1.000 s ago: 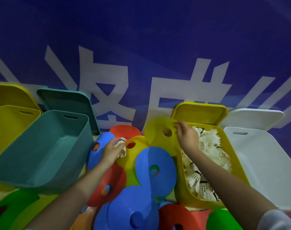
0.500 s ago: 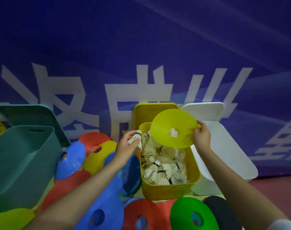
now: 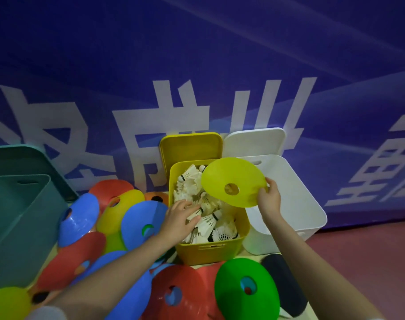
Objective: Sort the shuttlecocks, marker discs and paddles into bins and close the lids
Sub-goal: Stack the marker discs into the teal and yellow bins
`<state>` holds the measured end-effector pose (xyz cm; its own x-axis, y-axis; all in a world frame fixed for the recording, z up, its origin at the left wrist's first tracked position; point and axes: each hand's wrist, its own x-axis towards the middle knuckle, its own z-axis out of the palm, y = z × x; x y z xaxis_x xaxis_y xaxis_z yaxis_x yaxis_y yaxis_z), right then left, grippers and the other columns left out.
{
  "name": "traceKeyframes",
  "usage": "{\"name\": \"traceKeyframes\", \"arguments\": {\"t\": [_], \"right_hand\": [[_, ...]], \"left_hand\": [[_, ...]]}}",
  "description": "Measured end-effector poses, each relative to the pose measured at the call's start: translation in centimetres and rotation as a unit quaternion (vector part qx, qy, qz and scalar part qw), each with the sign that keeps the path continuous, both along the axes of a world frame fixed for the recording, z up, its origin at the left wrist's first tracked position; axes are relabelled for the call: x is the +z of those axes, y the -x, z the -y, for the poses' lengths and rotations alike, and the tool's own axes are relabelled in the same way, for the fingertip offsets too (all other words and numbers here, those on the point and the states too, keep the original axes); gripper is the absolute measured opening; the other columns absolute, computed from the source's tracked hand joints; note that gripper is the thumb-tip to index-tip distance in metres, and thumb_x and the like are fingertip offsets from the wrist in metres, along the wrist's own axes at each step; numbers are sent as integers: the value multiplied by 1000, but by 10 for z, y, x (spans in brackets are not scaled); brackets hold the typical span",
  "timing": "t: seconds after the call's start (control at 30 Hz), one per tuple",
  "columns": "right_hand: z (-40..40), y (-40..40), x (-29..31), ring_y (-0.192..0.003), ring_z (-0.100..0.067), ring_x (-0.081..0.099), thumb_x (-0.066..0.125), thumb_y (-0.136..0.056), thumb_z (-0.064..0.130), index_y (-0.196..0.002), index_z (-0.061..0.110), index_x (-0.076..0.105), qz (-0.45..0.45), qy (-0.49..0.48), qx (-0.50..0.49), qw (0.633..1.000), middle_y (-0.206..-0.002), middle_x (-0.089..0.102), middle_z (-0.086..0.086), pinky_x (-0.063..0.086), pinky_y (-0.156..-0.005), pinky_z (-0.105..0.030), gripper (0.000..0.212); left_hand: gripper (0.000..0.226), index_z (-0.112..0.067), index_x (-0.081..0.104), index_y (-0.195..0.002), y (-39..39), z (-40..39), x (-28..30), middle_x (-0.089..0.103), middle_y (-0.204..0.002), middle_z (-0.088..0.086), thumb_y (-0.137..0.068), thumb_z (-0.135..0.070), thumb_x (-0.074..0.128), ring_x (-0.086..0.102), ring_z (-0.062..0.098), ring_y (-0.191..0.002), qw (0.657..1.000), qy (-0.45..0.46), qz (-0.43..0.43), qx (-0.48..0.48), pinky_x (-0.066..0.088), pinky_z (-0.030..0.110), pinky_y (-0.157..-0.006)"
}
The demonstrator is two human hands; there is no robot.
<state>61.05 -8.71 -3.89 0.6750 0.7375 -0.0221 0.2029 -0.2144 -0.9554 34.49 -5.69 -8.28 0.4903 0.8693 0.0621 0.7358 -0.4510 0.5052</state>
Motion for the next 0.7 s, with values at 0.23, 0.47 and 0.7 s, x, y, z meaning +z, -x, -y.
{"name": "traceKeyframes", "arguments": {"t": [0.23,0.47,0.7], "right_hand": [[-17,42,3,-93,-20,51,39,-90,2,-132,12,48,0,-15,53,998,-120,58,-11,41,-75,-31,45],[-39,90,4,-102,-26,55,39,-92,6,-137,16,44,6,1,110,994,-119,56,-5,48,-81,-37,46],[-43,112,-10,-90,-21,57,40,-95,8,-137,21,43,-3,41,102,994,-122,59,-11,49,-75,-32,45]], "left_hand": [[31,-22,57,-127,47,-5,15,53,-124,-6,-97,-29,50,43,12,-121,969,-44,205,128,36,30,-102],[59,-2,42,-139,144,-18,-40,50,-133,25,-89,-26,64,44,40,-124,910,116,60,394,37,45,-102],[50,-18,48,-137,137,-27,-56,62,-124,8,-89,-16,62,59,33,-109,933,135,128,307,47,35,-75]]}}
